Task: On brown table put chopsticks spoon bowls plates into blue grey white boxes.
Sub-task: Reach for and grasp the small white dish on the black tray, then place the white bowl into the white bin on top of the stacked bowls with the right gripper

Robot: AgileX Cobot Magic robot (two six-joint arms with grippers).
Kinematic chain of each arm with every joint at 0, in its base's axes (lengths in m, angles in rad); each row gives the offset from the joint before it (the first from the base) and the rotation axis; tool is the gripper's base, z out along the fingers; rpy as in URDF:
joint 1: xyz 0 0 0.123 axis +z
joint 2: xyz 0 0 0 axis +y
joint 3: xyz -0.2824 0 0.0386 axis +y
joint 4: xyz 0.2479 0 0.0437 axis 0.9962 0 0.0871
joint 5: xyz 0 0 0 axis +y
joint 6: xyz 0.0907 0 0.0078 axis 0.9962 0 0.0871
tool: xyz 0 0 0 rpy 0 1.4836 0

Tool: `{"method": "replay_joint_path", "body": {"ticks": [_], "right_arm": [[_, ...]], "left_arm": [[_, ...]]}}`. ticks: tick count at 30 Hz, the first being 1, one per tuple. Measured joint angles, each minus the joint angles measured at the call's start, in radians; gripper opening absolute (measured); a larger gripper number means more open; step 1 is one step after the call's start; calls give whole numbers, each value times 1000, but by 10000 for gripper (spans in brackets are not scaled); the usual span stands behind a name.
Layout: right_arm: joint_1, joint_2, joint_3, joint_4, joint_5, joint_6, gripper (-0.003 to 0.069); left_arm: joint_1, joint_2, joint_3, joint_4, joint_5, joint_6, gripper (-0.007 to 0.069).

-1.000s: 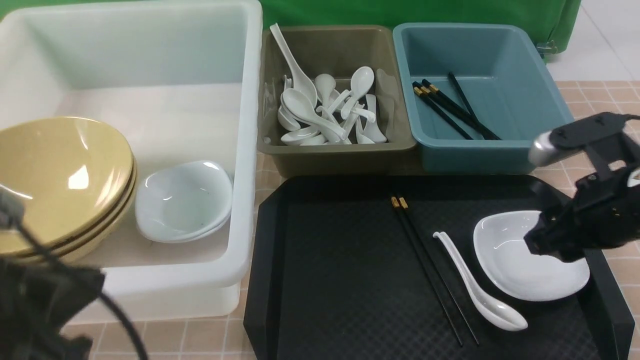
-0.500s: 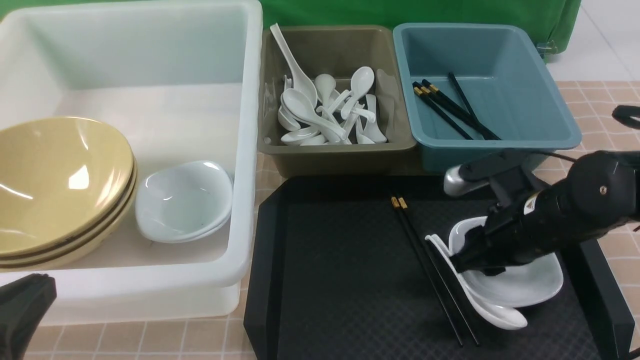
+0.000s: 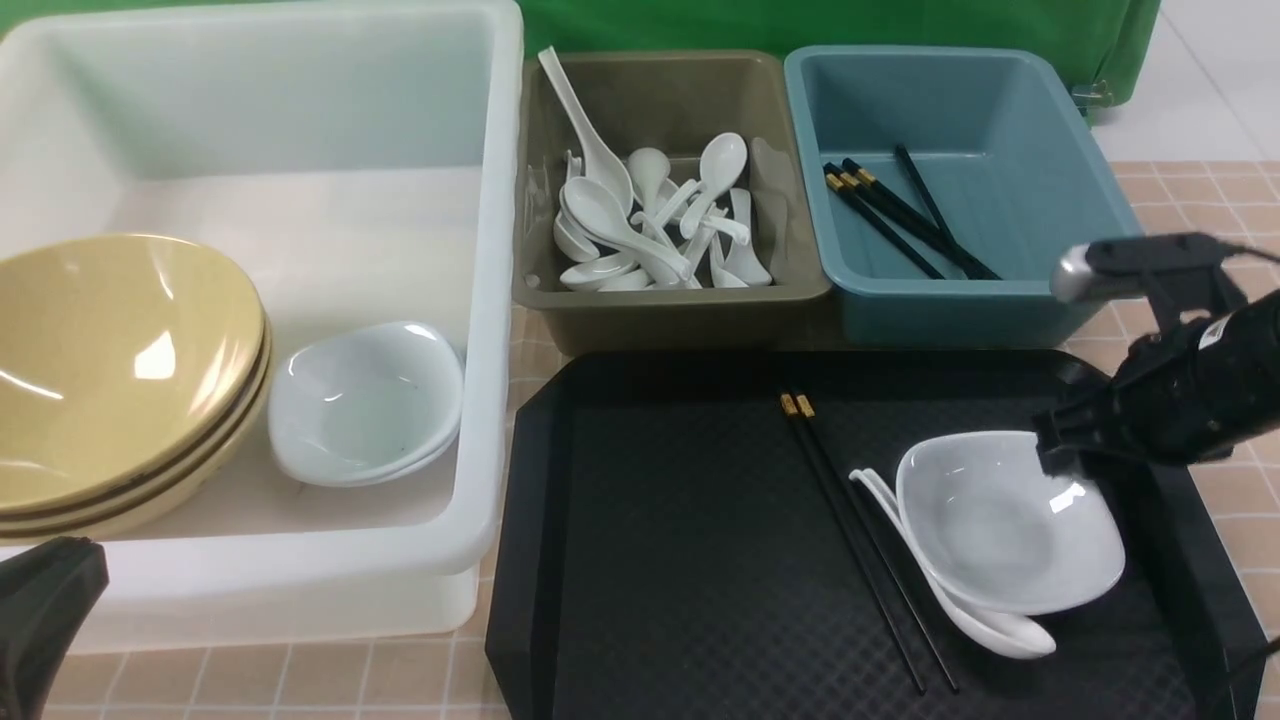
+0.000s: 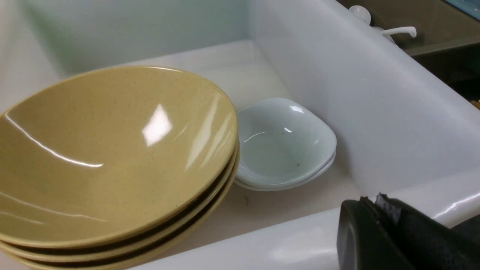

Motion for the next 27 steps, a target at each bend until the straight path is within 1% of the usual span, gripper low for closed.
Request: {"method": "replay_joint_path", "body": {"ticks": [2, 3, 4, 6, 7, 8, 9, 12, 13, 14, 16, 19, 22, 24, 26, 27], "right_arm": [[1, 37, 0, 53, 13, -25, 442], [1, 37, 0, 58, 15, -28, 439], [3, 56, 0, 93, 20, -55, 400], [4, 57, -3, 112, 25, -87, 309], [4, 57, -3, 113, 27, -89, 309], [1, 55, -4, 120, 48, -105, 242], [-4, 45, -12, 132, 73, -113, 204], [-10, -13, -34, 138, 140, -128, 125], [-10, -18, -37, 138, 150, -130, 118], [-10, -76, -53, 138, 185, -133, 79], [-10, -119, -70, 134, 206, -135, 69], [9, -216, -133, 183, 222, -137, 68], [118, -270, -249, 355, 165, -205, 68], [239, -252, -322, 519, 89, -309, 68], [339, -213, -368, 657, 13, -414, 68], [364, -200, -380, 689, -7, -445, 68]], "left_arm": [[0, 0, 0, 0, 0, 0, 2], [0, 0, 0, 0, 0, 0, 2], [0, 0, 0, 0, 0, 0, 2], [0, 0, 0, 0, 0, 0, 2], [0, 0, 0, 0, 0, 0, 2], [0, 0, 0, 0, 0, 0, 2], [0, 0, 0, 3, 0, 0, 2], [0, -7, 0, 21, -10, 0, 2], [0, -10, 0, 23, -12, 0, 2], [0, -20, 0, 28, -15, -1, 2], [0, -27, 0, 30, -16, -2, 4], [0, -36, 0, 34, -21, -2, 4], [0, -36, 0, 34, -22, -3, 4], [0, -36, 0, 34, -22, -4, 4], [0, -36, 0, 34, -22, -5, 4], [0, -36, 0, 34, -22, -5, 4]]}}
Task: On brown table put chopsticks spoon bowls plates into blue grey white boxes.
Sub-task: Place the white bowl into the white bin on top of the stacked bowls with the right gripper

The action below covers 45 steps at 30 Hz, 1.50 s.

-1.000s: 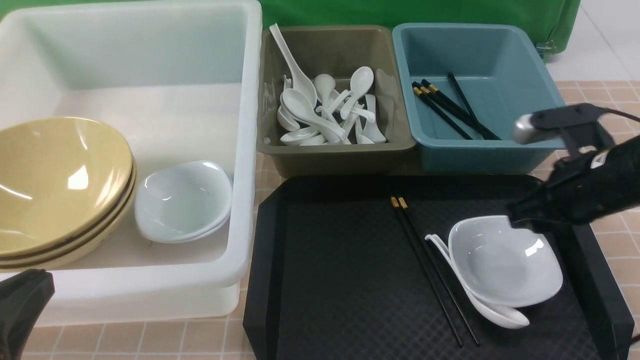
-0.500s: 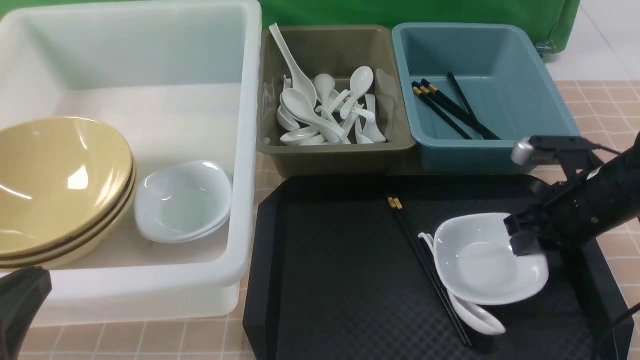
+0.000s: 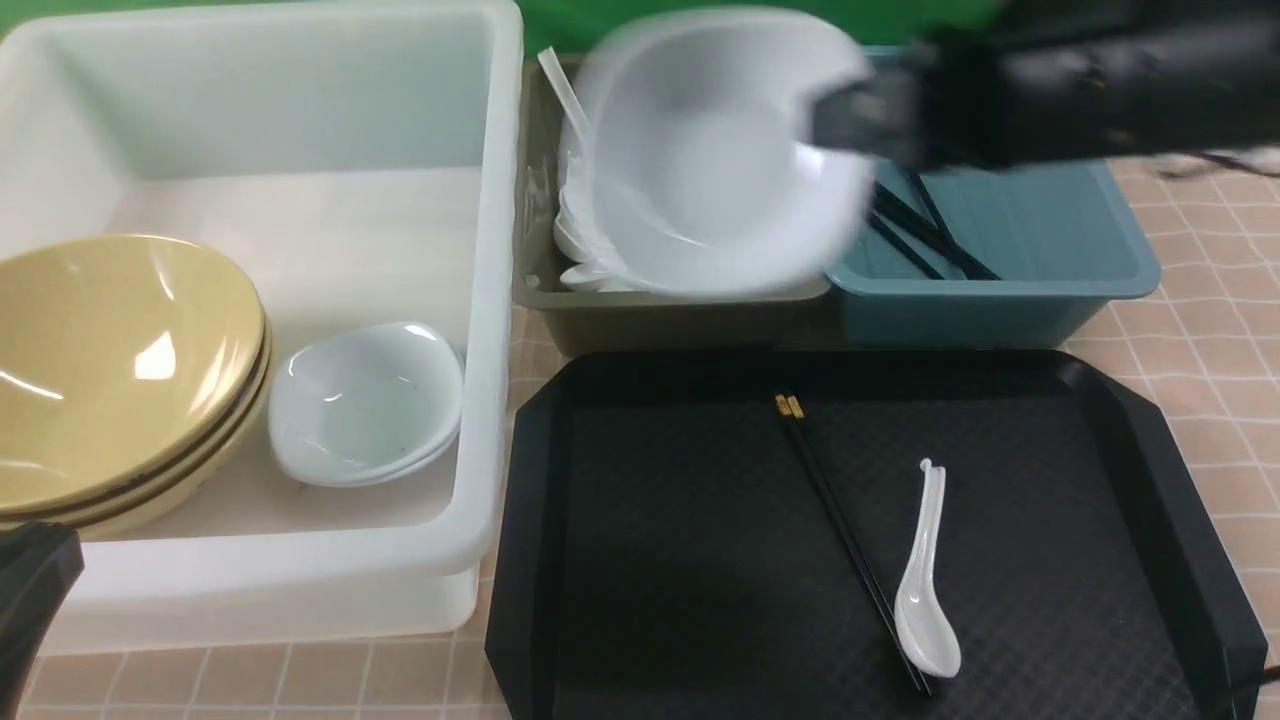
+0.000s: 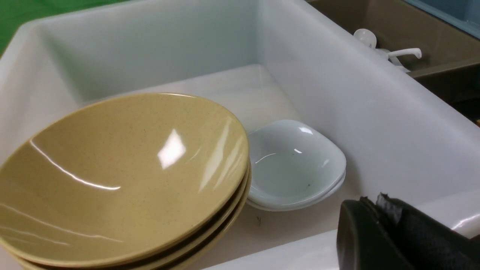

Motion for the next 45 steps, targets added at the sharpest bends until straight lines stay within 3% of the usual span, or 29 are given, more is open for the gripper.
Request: {"method": "replay_joint_path", "body": {"ticks": [1, 3, 7, 10, 16, 17, 21, 28, 30, 31, 32, 33, 35, 36, 38, 42, 43, 45], "right_arm": [[83, 57, -45, 89, -68, -109, 68], [196, 174, -144, 152, -149, -240, 68], [278, 356, -281, 134, -249, -278, 68], [300, 544, -415, 12, -302, -199, 68], [300, 652, -511, -313, -257, -10, 68], [301, 666, -523, -441, -225, 71, 68], [312, 679, -543, -673, -173, 297, 69], [319, 680, -553, -766, -152, 493, 95], [325, 680, -554, -773, -151, 522, 174], [326, 680, -554, -773, -151, 522, 174], [331, 680, -564, -774, -134, 532, 253], [330, 681, -566, -774, -131, 533, 262], [334, 685, -609, -774, -63, 556, 377], [334, 685, -613, -774, -55, 557, 384], [334, 688, -700, -781, 94, 567, 468], [332, 673, -896, -830, 403, 567, 504], [332, 671, -896, -836, 403, 567, 504], [332, 636, -998, -955, 593, 567, 505]], "left_arm": [[0, 0, 0, 0, 0, 0, 4], [0, 0, 0, 0, 0, 0, 4], [0, 0, 0, 0, 0, 0, 4], [0, 0, 0, 0, 0, 0, 4], [0, 0, 0, 0, 0, 0, 5], [0, 0, 0, 0, 0, 0, 5], [0, 0, 0, 0, 0, 0, 5], [0, 0, 0, 0, 0, 0, 5], [0, 0, 0, 0, 0, 0, 5], [0, 0, 0, 0, 0, 0, 5], [0, 0, 0, 0, 0, 0, 5], [0, 0, 0, 0, 0, 0, 5], [0, 0, 0, 0, 0, 0, 5], [0, 0, 0, 0, 0, 0, 5], [0, 0, 0, 0, 0, 0, 5], [0, 0, 0, -4, 0, 0, 5], [0, 0, 0, -4, 0, 0, 5], [0, 0, 0, -21, 0, 0, 5]]}}
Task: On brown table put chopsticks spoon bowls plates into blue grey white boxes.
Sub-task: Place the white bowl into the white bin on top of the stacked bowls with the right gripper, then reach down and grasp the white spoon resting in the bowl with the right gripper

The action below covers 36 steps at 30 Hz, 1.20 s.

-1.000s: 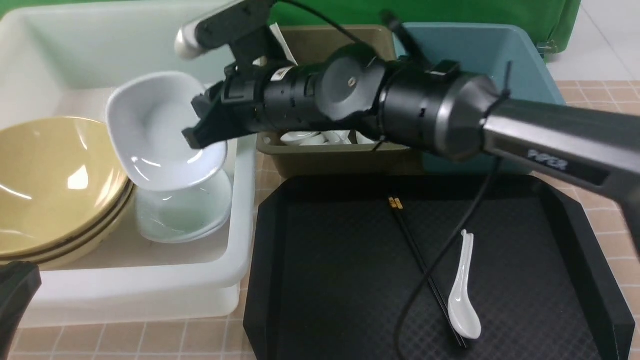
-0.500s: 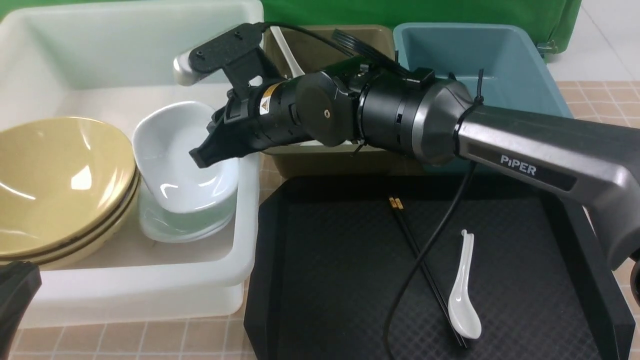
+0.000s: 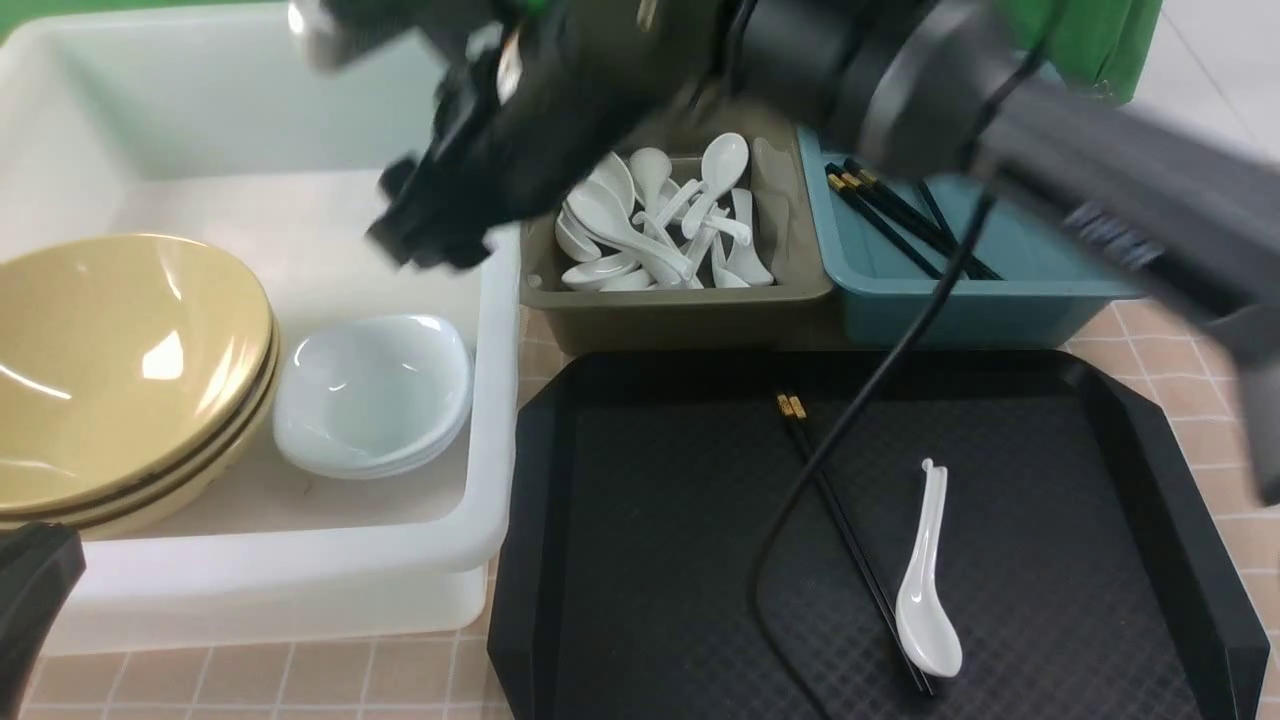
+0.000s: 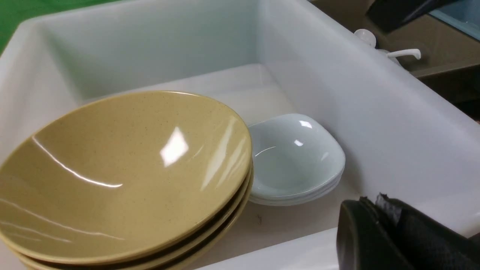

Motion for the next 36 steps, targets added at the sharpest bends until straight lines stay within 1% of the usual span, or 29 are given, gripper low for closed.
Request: {"method": "replay_joint_path", "body": {"ticks": [2, 3, 4, 5, 6, 7, 8, 9, 10, 11, 13, 14, 16, 17, 18, 19, 20, 21, 22, 23, 26, 28, 29, 30, 33, 34, 35, 36], "right_arm": [[-4, -43, -13, -152, 71, 29, 505], [-10, -58, -6, -200, 81, 51, 505], [-38, -91, 28, -274, 87, 98, 505], [-82, -115, 73, -297, 98, 122, 505], [-88, -121, 91, -300, 100, 128, 505], [-148, -149, 193, -299, 115, 147, 505], [-177, -161, 266, -297, 118, 158, 505], [-193, -174, 316, -296, 116, 172, 505], [-218, -195, 425, -292, 110, 198, 505], [-222, -200, 444, -292, 108, 198, 505], [-249, -273, 690, -270, 29, 275, 505], [-257, -325, 813, -261, -36, 318, 505], [-268, -391, 986, -238, -154, 385, 505], [-272, -403, 1038, -230, -199, 401, 505], [-279, -434, 1146, -199, -310, 457, 505], [-279, -437, 1146, -199, -310, 457, 505], [-286, -447, 1255, -173, -454, 507, 505], [-288, -443, 1306, -165, -533, 537, 505], [-288, -441, 1306, -165, -533, 537, 505], [-288, -424, 1345, -159, -602, 567, 505], [-288, -380, 1359, -152, -645, 584, 490], [-288, -356, 1359, -154, -655, 580, 448], [-288, -354, 1358, -155, -660, 577, 412], [-289, -352, 1358, -160, -659, 573, 366], [-290, -361, 1358, -162, -659, 551, 195], [-290, -369, 1359, -157, -651, 545, 148], [-290, -381, 1360, -155, -646, 533, 111], [-290, -400, 1360, -152, -636, 521, 95]], "left_arm": [[0, 0, 0, -19, 0, 0, 5], [0, 0, 0, -23, 0, 0, 5], [0, 0, 0, -42, 0, -6, 5], [0, 0, 0, -65, 3, -20, 5], [0, 0, 0, -74, 5, -22, 5], [0, 1, 0, -107, 27, -45, 5], [0, 5, -1, -115, 35, -46, 5], [0, 11, -1, -120, 44, -47, 5], [0, 20, -2, -124, 52, -47, 5], [0, 22, -2, -126, 56, -47, 5], [0, 40, -2, -129, 68, -47, 5], [0, 46, -2, -129, 70, -47, 5], [0, 48, -2, -129, 71, -47, 5], [0, 49, -2, -129, 71, -47, 5], [0, 49, -2, -126, 70, -47, 5], [0, 49, -2, -126, 70, -47, 5], [0, 49, -2, -121, 68, -47, 5], [0, 49, -2, -117, 68, -47, 5], [0, 49, -2, -115, 68, -47, 5], [0, 49, -2, -111, 64, -47, 5], [0, 50, -2, -104, 52, -47, 5], [0, 50, -2, -99, 45, -47, 5], [0, 50, -1, -97, 43, -47, 5], [0, 50, -1, -97, 37, -47, 5], [0, 50, 0, -95, 28, -47, 5], [0, 50, 0, -94, 26, -47, 5], [0, 50, 0, -93, 26, -47, 5], [0, 50, 0, -92, 24, -47, 5]]}}
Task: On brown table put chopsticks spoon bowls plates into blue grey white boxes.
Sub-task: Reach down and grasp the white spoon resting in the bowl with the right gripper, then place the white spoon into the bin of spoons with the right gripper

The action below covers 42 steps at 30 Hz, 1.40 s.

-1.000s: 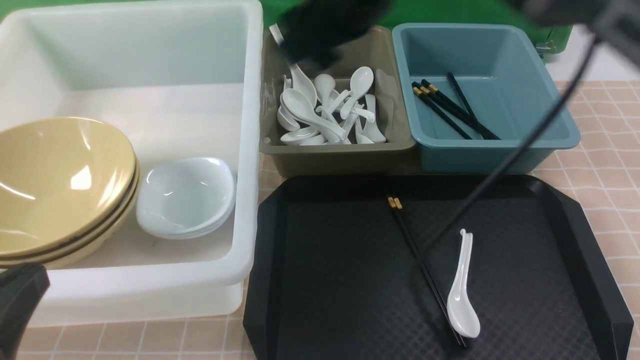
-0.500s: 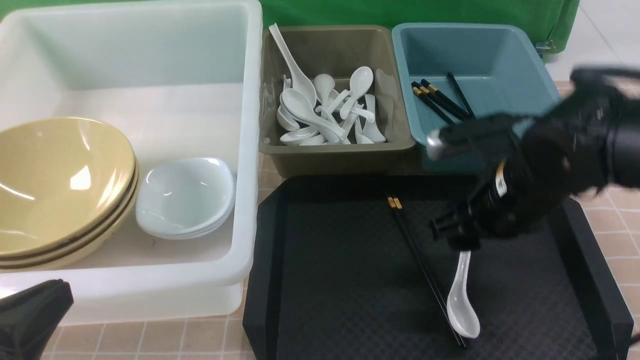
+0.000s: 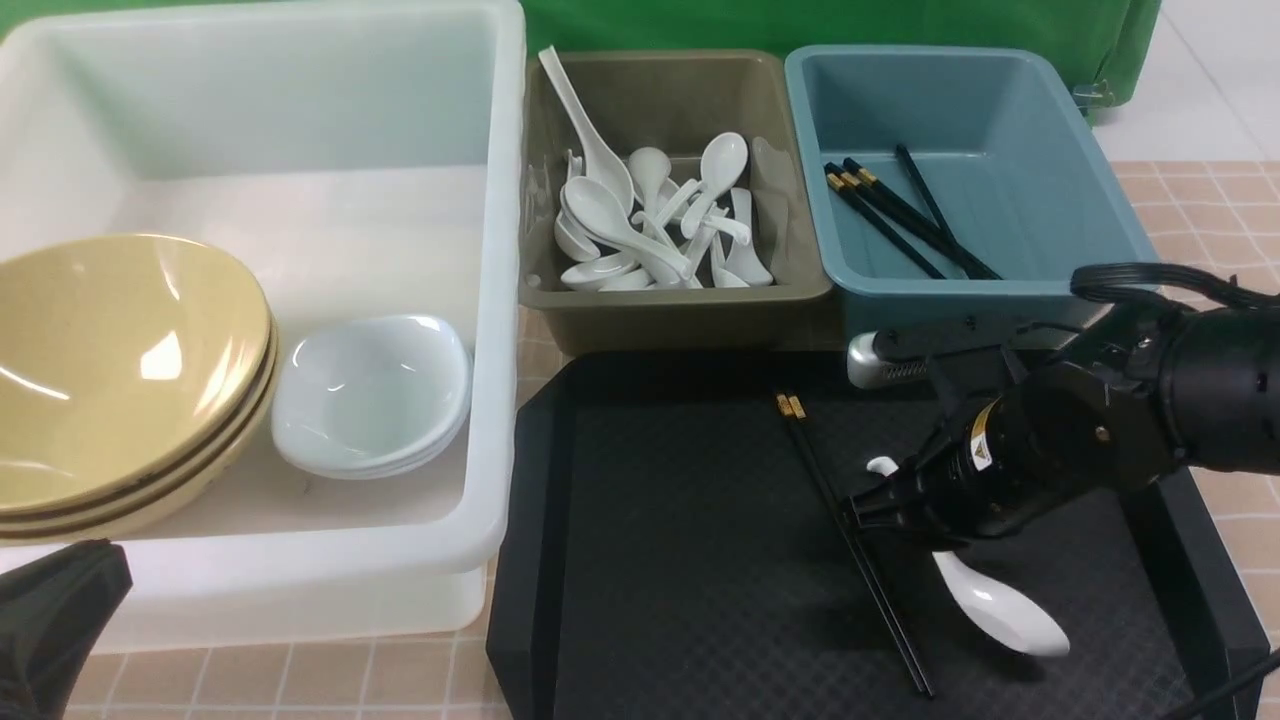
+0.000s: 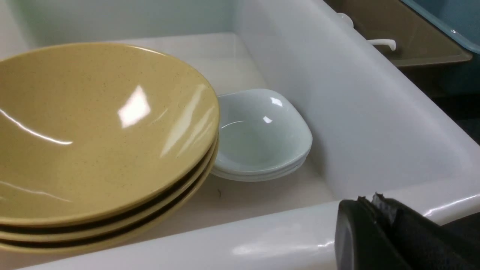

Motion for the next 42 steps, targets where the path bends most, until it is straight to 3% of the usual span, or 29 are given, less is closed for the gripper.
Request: {"method": "replay_joint_path", "body": {"ticks": [8, 14, 19, 22, 24, 25, 27, 29, 32, 36, 42], "right_arm": [[0, -166, -131, 4, 39, -108, 97], [5, -82, -383, 5, -332, -180, 97], [9, 150, -676, 5, -407, -193, 134], [8, 314, -861, 5, -282, -222, 258], [5, 393, -994, 6, -59, -258, 361], [5, 393, -1005, 6, -35, -262, 371], [2, 424, -1112, -2, 260, -329, 468], [1, 412, -1164, -36, 415, -370, 494], [1, 353, -1181, -73, 609, -398, 498], [2, 254, -1130, -72, 714, -409, 467], [39, 64, -738, 21, 718, -417, 404]], "left_arm": [[0, 0, 0, 6, -24, 0, 5], [0, 0, 0, 7, -31, 0, 5], [0, 0, 0, 13, -31, 0, 5], [0, 0, 0, 18, -31, 0, 5], [0, 0, 0, 19, -29, 0, 5], [0, 0, 0, 19, -29, 0, 5], [0, 0, 0, 20, -19, 0, 5], [0, 0, 0, 20, -16, 0, 5], [0, 0, 0, 20, -16, 0, 5], [0, 0, 0, -10, -12, 10, 5], [0, -41, 0, -113, -12, 171, 5]]}}
